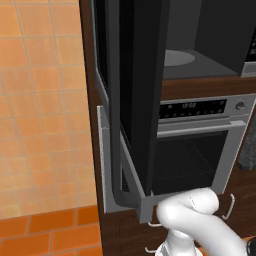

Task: Open the microwave, place the bowl with waffle inside the microwave, then close the microwave door and turn it on.

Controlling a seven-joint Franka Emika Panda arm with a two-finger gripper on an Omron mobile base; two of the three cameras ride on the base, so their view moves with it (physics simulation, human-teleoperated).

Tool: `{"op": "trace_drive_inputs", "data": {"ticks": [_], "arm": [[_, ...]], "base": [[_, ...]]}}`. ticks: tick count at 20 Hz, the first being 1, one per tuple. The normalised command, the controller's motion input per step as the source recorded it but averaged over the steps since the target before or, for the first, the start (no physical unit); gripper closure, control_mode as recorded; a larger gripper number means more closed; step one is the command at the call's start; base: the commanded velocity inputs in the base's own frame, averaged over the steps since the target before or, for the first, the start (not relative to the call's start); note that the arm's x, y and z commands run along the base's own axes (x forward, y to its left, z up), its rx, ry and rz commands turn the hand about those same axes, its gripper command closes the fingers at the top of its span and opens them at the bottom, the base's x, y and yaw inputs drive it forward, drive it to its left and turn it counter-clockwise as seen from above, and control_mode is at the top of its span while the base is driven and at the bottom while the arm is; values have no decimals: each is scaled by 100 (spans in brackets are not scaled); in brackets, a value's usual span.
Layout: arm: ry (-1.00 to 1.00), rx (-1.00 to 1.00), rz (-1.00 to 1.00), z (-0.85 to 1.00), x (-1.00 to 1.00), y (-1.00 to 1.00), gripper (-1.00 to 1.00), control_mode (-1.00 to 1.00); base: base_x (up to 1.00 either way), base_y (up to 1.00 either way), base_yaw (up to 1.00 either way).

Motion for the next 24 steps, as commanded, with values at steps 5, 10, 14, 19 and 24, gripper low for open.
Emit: {"op": "trace_drive_inputs", "data": {"ticks": [5,10,14,19,24], "arm": [[0,-14,0,60,-38,99,100,-100],[-1,-10,0,69,-18,100,100,-100],[0,-6,0,74,-11,100,100,-100],[-2,-4,3,75,-12,98,100,-100],[-2,0,10,62,-2,89,100,-100]], "base": [[0,0,0],[0,0,0],[0,0,0],[0,0,0],[0,0,0]]}}
